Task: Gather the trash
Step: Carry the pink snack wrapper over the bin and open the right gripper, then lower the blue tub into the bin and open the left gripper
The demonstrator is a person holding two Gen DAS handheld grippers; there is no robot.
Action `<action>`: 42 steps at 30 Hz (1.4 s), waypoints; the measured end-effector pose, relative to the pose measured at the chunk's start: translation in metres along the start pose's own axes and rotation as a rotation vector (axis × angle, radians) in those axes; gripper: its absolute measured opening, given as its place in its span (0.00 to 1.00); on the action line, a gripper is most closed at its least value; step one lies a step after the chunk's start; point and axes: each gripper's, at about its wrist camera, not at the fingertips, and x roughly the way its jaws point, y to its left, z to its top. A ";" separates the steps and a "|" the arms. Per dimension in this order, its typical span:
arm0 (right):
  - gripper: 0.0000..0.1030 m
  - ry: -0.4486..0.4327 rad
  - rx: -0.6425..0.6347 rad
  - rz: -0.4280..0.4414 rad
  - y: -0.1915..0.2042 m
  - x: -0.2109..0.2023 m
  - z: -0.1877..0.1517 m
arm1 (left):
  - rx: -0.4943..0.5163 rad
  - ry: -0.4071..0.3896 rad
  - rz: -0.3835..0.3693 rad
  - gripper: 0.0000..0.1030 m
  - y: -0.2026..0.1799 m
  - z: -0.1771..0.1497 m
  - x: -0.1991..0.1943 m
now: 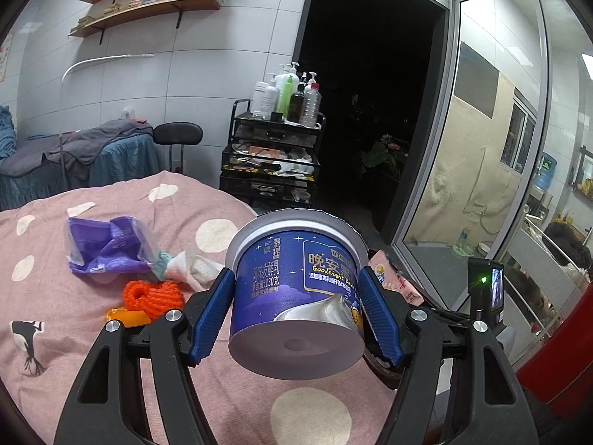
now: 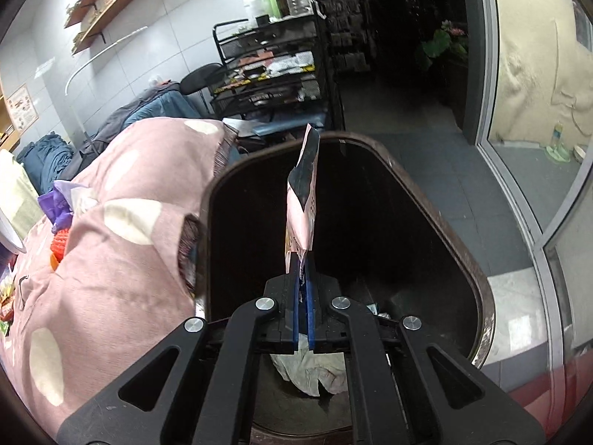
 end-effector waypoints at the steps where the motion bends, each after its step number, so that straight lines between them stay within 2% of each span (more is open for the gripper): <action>1: 0.07 0.007 0.008 0.001 -0.002 0.002 -0.002 | 0.001 0.003 -0.002 0.66 -0.002 0.000 0.001; 3: 0.14 0.013 0.023 0.003 -0.006 0.002 -0.005 | 0.003 0.010 -0.009 0.66 -0.004 -0.001 0.004; 4: 0.22 0.012 0.026 0.002 -0.006 0.002 -0.006 | 0.003 0.013 -0.011 0.66 -0.005 -0.001 0.006; 5: 0.35 0.007 0.030 -0.002 -0.006 0.001 -0.007 | 0.003 0.016 -0.015 0.66 -0.006 -0.001 0.007; 7: 0.49 -0.012 0.034 -0.010 -0.007 -0.001 -0.010 | 0.001 0.021 -0.022 0.66 -0.007 -0.001 0.010; 14: 0.59 -0.042 0.063 -0.013 -0.012 -0.011 -0.006 | 0.009 0.036 -0.062 0.66 -0.019 0.002 0.018; 20: 0.60 -0.072 0.093 -0.025 -0.020 -0.025 -0.003 | 0.028 0.067 -0.106 0.66 -0.037 0.002 0.033; 23: 0.68 -0.092 0.114 -0.039 -0.026 -0.034 -0.003 | 0.034 0.090 -0.127 0.66 -0.044 0.002 0.042; 33: 0.73 -0.153 0.175 -0.099 -0.043 -0.053 -0.002 | 0.047 0.170 -0.182 0.66 -0.068 -0.002 0.074; 42: 0.77 -0.212 0.201 -0.155 -0.060 -0.072 -0.006 | 0.073 0.235 -0.194 0.66 -0.083 -0.009 0.097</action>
